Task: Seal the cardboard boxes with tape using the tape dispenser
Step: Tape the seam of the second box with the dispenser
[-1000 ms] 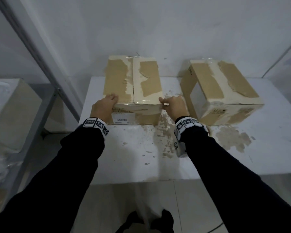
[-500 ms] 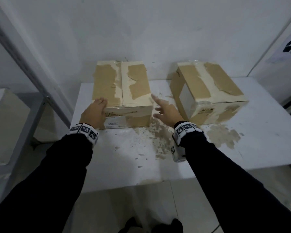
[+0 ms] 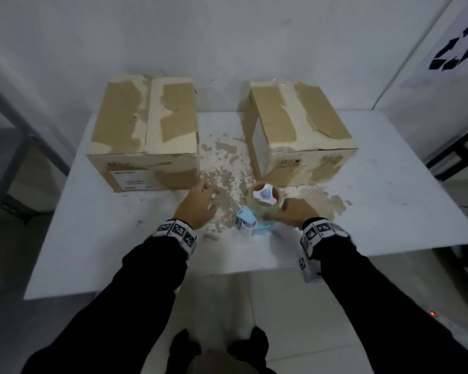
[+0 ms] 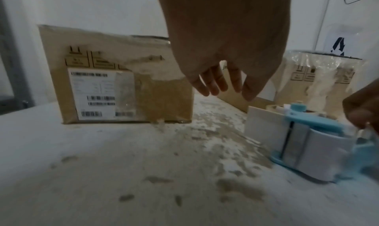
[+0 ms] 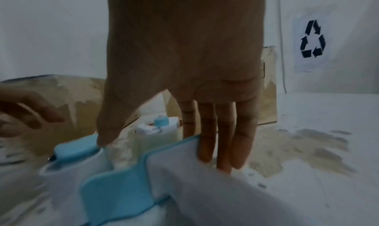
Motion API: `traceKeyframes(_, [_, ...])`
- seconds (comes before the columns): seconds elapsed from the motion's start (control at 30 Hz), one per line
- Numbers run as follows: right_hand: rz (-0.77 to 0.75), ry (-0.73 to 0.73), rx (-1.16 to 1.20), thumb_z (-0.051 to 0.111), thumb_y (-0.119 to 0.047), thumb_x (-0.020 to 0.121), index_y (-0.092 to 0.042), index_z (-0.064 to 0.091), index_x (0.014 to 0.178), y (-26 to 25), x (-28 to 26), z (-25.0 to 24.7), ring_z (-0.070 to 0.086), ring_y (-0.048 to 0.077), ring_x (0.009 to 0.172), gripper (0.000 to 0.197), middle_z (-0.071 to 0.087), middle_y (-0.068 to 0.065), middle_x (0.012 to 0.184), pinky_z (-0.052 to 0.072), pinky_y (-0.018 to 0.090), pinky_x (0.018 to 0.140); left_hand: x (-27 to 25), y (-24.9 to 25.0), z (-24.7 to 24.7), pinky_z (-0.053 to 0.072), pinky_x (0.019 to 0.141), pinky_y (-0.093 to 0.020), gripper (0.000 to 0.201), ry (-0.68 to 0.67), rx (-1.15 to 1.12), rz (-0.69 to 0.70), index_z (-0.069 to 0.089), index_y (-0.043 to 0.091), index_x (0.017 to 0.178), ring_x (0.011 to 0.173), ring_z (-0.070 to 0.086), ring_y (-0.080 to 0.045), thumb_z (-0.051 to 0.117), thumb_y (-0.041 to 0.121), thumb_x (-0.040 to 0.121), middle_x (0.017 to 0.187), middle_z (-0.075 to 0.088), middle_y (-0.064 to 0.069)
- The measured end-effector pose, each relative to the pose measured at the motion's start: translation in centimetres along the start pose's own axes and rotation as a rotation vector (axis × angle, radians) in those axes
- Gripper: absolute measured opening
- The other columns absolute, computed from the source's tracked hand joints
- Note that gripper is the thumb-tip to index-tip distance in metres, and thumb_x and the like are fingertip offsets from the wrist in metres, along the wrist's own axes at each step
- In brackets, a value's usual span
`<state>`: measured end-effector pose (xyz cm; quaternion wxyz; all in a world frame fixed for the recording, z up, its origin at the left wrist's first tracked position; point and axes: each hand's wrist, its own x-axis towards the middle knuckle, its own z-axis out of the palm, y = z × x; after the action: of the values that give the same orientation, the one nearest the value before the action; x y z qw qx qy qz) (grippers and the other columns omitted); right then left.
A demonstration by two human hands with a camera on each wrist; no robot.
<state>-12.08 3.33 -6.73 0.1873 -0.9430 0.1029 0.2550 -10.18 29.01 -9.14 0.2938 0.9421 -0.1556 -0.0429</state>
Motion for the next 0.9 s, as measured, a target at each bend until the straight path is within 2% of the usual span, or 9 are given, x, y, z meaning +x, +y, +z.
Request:
traceKeyframes(0.03, [-0.007, -0.047, -0.014, 0.075, -0.059, 0.068, -0.017, 0.055, 0.113, 0.4, 0.2, 0.7, 0.059, 0.028, 0.101, 0.064, 0.064, 0.009, 0.107, 0.045, 0.029, 0.075, -0.1, 0.5, 1.2, 0.044, 0.093, -0.038, 0.032, -0.034, 0.001, -0.044, 0.057, 0.008, 0.117, 0.109, 0.049, -0.029, 0.056, 0.009, 0.085, 0.118, 0.046, -0.014])
traceKeyframes(0.07, [-0.003, -0.074, -0.002, 0.081, -0.052, 0.065, -0.013, 0.039, 0.134, 0.8, 0.5, 1.4, 0.055, 0.03, 0.115, 0.09, 0.057, 0.011, 0.126, 0.045, 0.032, 0.086, -0.2, 0.9, 2.0, 0.043, 0.095, -0.038, 0.034, -0.056, -0.002, -0.087, 0.056, 0.007, 0.119, 0.111, 0.049, -0.029, 0.057, 0.01, 0.085, 0.12, 0.045, -0.014])
traceKeyframes(0.13, [0.014, -0.099, 0.053, 0.088, -0.033, 0.061, -0.009, 0.013, 0.144, 1.5, 0.9, 2.3, 0.052, 0.032, 0.122, 0.115, 0.049, 0.015, 0.138, 0.044, 0.036, 0.092, -0.3, 1.6, 3.1, 0.041, 0.098, -0.036, 0.037, -0.091, -0.006, -0.184, 0.052, 0.008, 0.123, 0.115, 0.048, -0.028, 0.057, 0.013, 0.087, 0.125, 0.043, -0.013])
traceKeyframes(0.2, [-0.001, -0.08, 0.065, 0.083, -0.021, 0.069, -0.007, 0.012, 0.141, 2.1, 1.3, 3.0, 0.056, 0.035, 0.116, 0.102, 0.053, 0.019, 0.131, 0.044, 0.035, 0.085, -0.6, 1.9, 3.6, 0.04, 0.099, -0.035, 0.039, -0.115, -0.026, -0.267, 0.049, 0.01, 0.127, 0.118, 0.046, -0.027, 0.056, 0.016, 0.089, 0.13, 0.04, -0.011])
traceKeyframes(0.27, [-0.05, -0.022, 0.076, 0.074, -0.022, 0.077, -0.008, 0.016, 0.137, 2.7, 1.3, 3.4, 0.06, 0.035, 0.107, 0.085, 0.061, 0.019, 0.119, 0.042, 0.031, 0.078, -0.9, 1.8, 3.8, 0.04, 0.1, -0.034, 0.04, -0.104, -0.044, -0.307, 0.048, 0.01, 0.129, 0.12, 0.046, -0.026, 0.055, 0.015, 0.09, 0.132, 0.039, -0.011])
traceKeyframes(0.47, [-0.25, 0.111, 0.12, 0.076, -0.028, 0.07, -0.014, 0.031, 0.12, 3.9, 0.7, 3.0, 0.062, 0.035, 0.084, 0.068, 0.056, 0.008, 0.084, 0.04, 0.031, 0.065, -2.5, 1.2, 3.2, 0.041, 0.1, -0.036, 0.041, -0.048, -0.037, -0.425, 0.047, 0.009, 0.13, 0.12, 0.047, -0.027, 0.053, 0.014, 0.09, 0.129, 0.041, -0.013])
traceKeyframes(0.63, [-0.424, 0.116, 0.189, 0.077, -0.021, 0.069, -0.012, 0.034, 0.123, 1.9, -0.5, 1.2, 0.062, 0.03, 0.083, 0.07, 0.063, 0.009, 0.093, 0.047, 0.033, 0.065, -3.1, 2.4, 1.8, 0.043, 0.092, -0.036, 0.03, 0.092, -0.02, -0.473, 0.051, 0.006, 0.12, 0.108, 0.053, -0.028, 0.052, 0.017, 0.092, 0.12, 0.051, -0.015])
traceKeyframes(0.77, [-0.525, 0.244, 0.35, 0.079, -0.025, 0.069, -0.009, 0.039, 0.128, -0.8, -1.4, -1.8, 0.061, 0.026, 0.083, 0.073, 0.061, 0.006, 0.095, 0.052, 0.036, 0.068, -3.0, 3.7, 0.0, 0.043, 0.086, -0.036, 0.027, 0.299, -0.125, -0.526, 0.056, 0.0, 0.11, 0.103, 0.056, -0.034, 0.045, 0.02, 0.095, 0.113, 0.06, -0.02])
traceKeyframes(0.9, [-0.55, 0.414, 0.426, 0.076, -0.025, 0.066, -0.01, 0.053, 0.115, -2.7, -1.4, -6.3, 0.062, 0.026, 0.082, 0.056, 0.066, 0.007, 0.094, 0.048, 0.034, 0.062, -2.0, 4.7, -2.1, 0.046, 0.089, -0.039, 0.04, 0.332, -0.247, -0.575, 0.06, 0.001, 0.103, 0.099, 0.06, -0.032, 0.039, 0.034, 0.097, 0.106, 0.064, -0.017])
